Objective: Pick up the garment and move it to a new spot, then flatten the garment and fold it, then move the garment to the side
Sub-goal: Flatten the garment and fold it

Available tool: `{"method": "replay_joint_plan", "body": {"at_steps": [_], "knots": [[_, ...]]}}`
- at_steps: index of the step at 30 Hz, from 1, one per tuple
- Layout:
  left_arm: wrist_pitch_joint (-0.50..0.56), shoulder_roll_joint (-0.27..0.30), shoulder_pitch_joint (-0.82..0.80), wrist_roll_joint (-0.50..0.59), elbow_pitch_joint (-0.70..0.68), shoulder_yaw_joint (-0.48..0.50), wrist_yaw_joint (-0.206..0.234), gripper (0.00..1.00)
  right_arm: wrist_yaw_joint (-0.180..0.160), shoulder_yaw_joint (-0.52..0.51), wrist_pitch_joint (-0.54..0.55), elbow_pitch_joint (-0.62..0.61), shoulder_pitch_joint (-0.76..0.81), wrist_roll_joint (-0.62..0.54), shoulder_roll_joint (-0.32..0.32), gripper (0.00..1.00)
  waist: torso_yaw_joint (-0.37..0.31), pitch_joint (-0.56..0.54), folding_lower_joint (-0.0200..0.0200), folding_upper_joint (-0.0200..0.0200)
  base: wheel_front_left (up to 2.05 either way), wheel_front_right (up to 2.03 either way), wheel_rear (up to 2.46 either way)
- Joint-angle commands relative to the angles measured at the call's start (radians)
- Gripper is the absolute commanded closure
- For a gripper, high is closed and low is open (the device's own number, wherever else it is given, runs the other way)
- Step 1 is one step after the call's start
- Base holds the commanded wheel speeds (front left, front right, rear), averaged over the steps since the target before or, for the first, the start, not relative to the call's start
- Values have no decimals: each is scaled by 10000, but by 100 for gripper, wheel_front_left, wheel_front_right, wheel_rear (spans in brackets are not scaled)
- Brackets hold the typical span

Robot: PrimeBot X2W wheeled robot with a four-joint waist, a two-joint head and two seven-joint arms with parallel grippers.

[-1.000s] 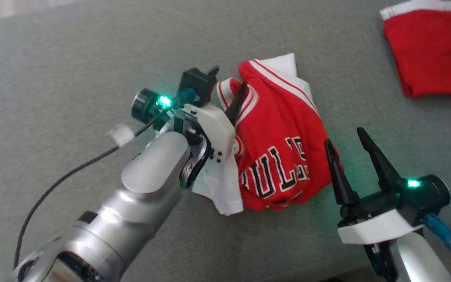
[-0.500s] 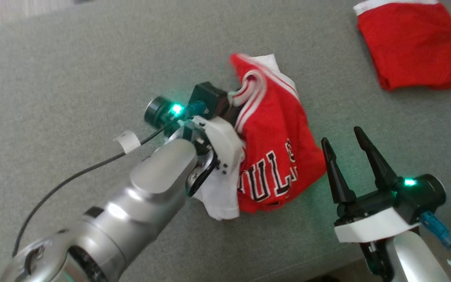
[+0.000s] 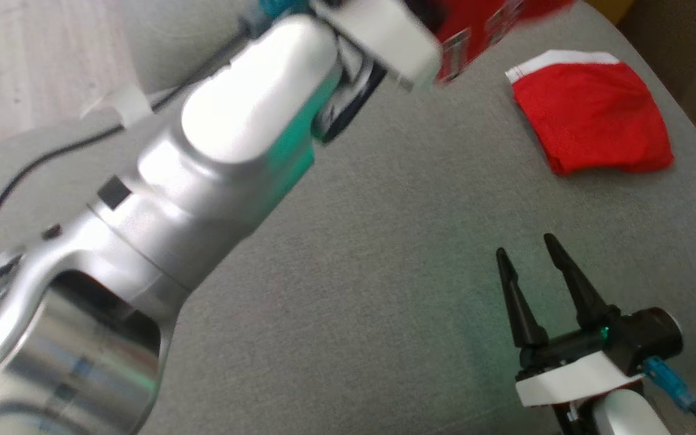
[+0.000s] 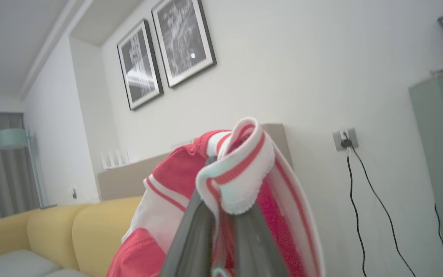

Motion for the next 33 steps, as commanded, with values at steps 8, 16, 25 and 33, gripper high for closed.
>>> {"method": "replay_joint_plan", "body": {"at_steps": [8, 16, 25, 33], "knots": [[-37, 565, 3397, 1436, -1524, 1338, -392, 100, 65, -280, 4, -619, 206, -190, -47, 0, 1089, -179, 4, 0, 0, 0, 0], [-38, 1057, 8057, 3180, -1596, 1871, -244, 100, 65, -430, 4, -705, 221, -226, -160, 0, 1690, 63, 4, 0, 0, 0, 0], [-39, 1194, 10083, 2433, -884, 2663, -998, 0, 65, -492, 4, -707, 431, -279, -190, 0, 1858, -236, 4, 0, 0, 0, 0], [121, 2329, 10246, 1533, -2232, 4259, -131, 0, 65, -549, 4, -801, 577, -283, -150, 0, 1708, -302, 4, 0, 0, 0, 0]]}}
